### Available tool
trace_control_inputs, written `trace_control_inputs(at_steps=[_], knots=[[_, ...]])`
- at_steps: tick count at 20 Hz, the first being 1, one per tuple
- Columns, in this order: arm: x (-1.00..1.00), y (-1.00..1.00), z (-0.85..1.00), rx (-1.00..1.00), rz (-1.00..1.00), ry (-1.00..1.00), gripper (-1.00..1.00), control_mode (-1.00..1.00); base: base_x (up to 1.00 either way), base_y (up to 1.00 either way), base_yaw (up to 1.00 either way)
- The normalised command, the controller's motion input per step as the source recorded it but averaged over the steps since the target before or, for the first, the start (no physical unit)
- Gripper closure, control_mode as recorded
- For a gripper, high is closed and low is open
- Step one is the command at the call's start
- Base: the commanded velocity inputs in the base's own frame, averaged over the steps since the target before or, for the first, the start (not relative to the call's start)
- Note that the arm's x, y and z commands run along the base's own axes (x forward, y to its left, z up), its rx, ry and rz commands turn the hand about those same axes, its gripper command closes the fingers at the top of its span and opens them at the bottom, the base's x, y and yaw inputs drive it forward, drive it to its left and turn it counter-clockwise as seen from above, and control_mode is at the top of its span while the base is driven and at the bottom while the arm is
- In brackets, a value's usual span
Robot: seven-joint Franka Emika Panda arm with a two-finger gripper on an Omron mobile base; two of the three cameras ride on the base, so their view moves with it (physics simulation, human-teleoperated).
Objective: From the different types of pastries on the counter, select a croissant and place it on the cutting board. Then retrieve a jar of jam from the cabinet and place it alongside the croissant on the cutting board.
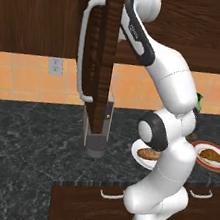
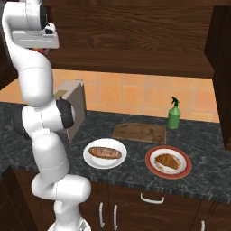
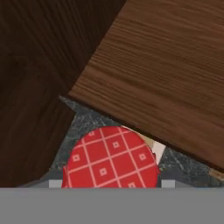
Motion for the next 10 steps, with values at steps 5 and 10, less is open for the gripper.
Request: trace_control_inputs(at_steps=[5,10], knots=[[-1.0,-0.03,-0.76,0.0,-0.01,0.05,1.0,-1.0,0.0,0.0,0.0],[-0.98,-0.48,-0.57,0.01,-0.03,-0.01,1.0,-1.0,0.0,0.0,0.0]])
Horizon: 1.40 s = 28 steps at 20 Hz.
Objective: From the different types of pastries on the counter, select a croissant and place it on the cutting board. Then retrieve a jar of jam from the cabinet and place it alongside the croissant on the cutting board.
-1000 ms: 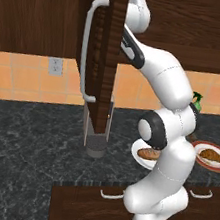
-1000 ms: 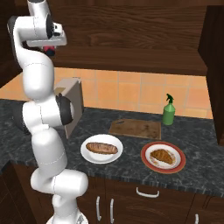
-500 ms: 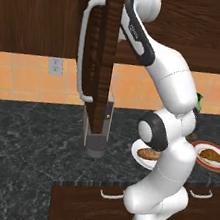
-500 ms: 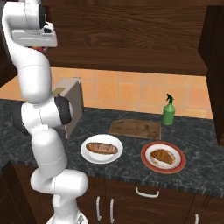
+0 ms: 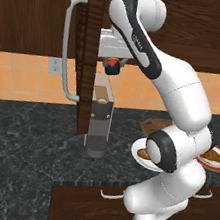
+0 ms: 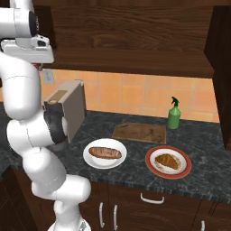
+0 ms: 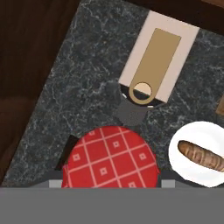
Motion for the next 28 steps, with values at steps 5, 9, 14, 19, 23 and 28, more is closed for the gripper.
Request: trace_control_inputs(at_steps=[5,9,14,19,23,28], knots=[[-0.21,-1.0,-0.06,0.1,0.0,-0.03,1.0,-1.0,0.0,0.0,0.0],[-0.02,-1.0,0.0,0.18,0.0,-0.07,1.0,-1.0,0.0,0.0,0.0],[-0.05,-1.0,0.02,0.16,0.0,-0.12,1.0,-1.0,0.0,0.0,0.0],[-0.02,-0.44,-0.36,-0.16,0.1,-0.02,1.0,-1.0,0.0,0.0,0.0],[0.55,-1.0,-0.5,-0.35,0.04,0.11,1.0,-1.0,0.0,0.0,0.0],[0.31,-0.56,-0.33,-0.07,0.03,0.11,1.0,-1.0,0.0,0.0,0.0]])
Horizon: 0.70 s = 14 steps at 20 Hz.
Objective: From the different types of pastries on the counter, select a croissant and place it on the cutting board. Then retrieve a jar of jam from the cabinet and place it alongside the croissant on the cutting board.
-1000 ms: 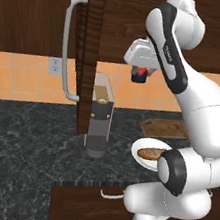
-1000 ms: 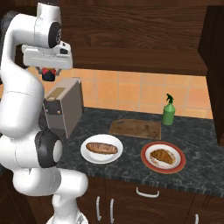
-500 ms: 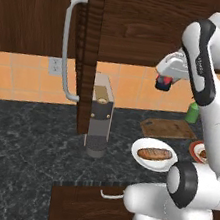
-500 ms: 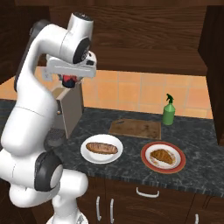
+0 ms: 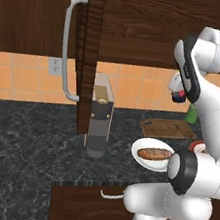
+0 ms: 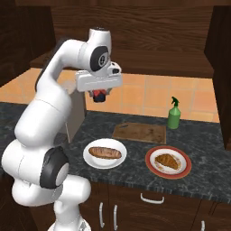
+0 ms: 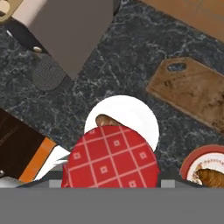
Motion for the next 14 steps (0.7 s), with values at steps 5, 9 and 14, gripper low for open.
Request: trace_control_inputs(at_steps=[5,9,14], knots=[[-0.89,0.0,-1.0,0.0,-0.17,0.16,1.0,-1.0,0.0,0.0,0.0],[-0.54,-0.08,-0.51,0.1,-0.15,0.05,1.0,-1.0,0.0,0.0,0.0],[0.74,-0.26,-0.12,0.12,-0.17,-0.02,1.0,-1.0,0.0,0.0,0.0]])
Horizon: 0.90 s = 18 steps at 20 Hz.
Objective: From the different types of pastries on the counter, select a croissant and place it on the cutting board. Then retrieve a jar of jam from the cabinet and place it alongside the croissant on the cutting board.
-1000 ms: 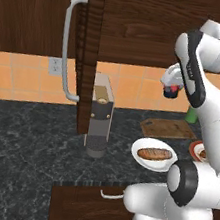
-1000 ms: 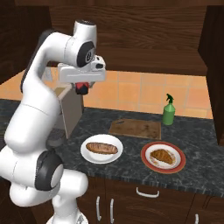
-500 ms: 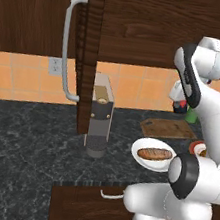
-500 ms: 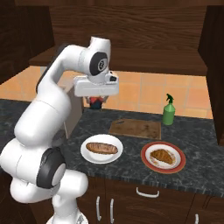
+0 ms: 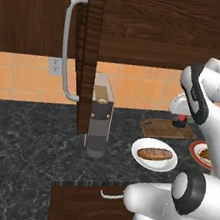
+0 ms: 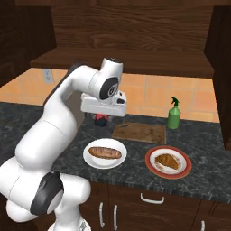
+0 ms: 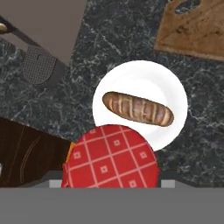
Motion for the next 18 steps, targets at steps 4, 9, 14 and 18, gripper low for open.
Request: trace_control_inputs(at_steps=[4,9,14,18], knots=[[1.0,-0.12,0.0,0.05,-0.12,0.0,1.0,-1.0,0.0,0.0,0.0],[-0.43,0.01,-0.67,-0.02,-0.11,0.09,1.0,-1.0,0.0,0.0,0.0],[-0.58,-0.18,-0.73,0.01,-0.17,0.09,1.0,-1.0,0.0,0.0,0.0],[1.0,-0.01,-0.07,-0.02,-0.25,0.0,1.0,-1.0,0.0,0.0,0.0]])
